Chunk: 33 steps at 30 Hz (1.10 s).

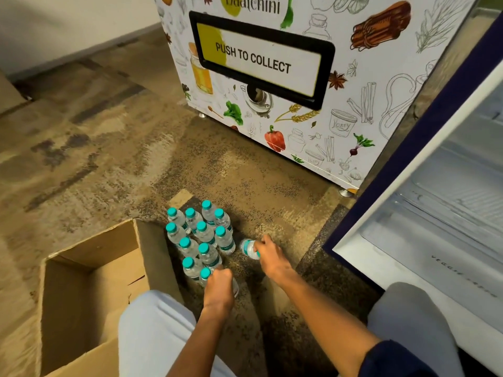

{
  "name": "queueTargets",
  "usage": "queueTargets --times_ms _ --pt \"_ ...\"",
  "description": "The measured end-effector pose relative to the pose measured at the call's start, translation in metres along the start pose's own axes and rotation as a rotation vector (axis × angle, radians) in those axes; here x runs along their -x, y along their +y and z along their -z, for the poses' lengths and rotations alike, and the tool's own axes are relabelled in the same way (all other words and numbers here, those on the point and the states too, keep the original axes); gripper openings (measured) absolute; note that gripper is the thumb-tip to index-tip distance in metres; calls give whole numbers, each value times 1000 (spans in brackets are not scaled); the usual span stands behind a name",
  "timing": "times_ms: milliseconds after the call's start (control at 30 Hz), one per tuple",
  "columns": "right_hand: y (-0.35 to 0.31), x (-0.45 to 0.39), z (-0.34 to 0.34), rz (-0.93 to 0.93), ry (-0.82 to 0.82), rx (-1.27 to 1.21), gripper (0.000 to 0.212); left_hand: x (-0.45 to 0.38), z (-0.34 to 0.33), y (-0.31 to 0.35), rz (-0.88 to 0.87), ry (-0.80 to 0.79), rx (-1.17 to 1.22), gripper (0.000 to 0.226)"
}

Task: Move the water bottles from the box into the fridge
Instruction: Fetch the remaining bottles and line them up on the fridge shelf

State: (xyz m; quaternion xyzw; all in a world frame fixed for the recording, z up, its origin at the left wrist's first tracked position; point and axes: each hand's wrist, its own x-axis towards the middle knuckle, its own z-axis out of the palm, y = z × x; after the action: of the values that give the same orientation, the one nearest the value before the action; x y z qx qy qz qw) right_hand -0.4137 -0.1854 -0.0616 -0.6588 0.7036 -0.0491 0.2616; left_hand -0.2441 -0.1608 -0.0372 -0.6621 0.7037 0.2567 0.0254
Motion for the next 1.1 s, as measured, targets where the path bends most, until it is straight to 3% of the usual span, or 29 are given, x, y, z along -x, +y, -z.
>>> queueTargets --times_ms 233,633,1100 --pt "33 25 22 -93 -55 -199 30 8 2 7 -120 -36 -176 23" --pt "60 57 111 -202 -52 -150 32 14 33 65 -359 -125 -272 30" --pt "66 115 240 -38 119 -108 39 17 144 194 -736 -140 -371 27"
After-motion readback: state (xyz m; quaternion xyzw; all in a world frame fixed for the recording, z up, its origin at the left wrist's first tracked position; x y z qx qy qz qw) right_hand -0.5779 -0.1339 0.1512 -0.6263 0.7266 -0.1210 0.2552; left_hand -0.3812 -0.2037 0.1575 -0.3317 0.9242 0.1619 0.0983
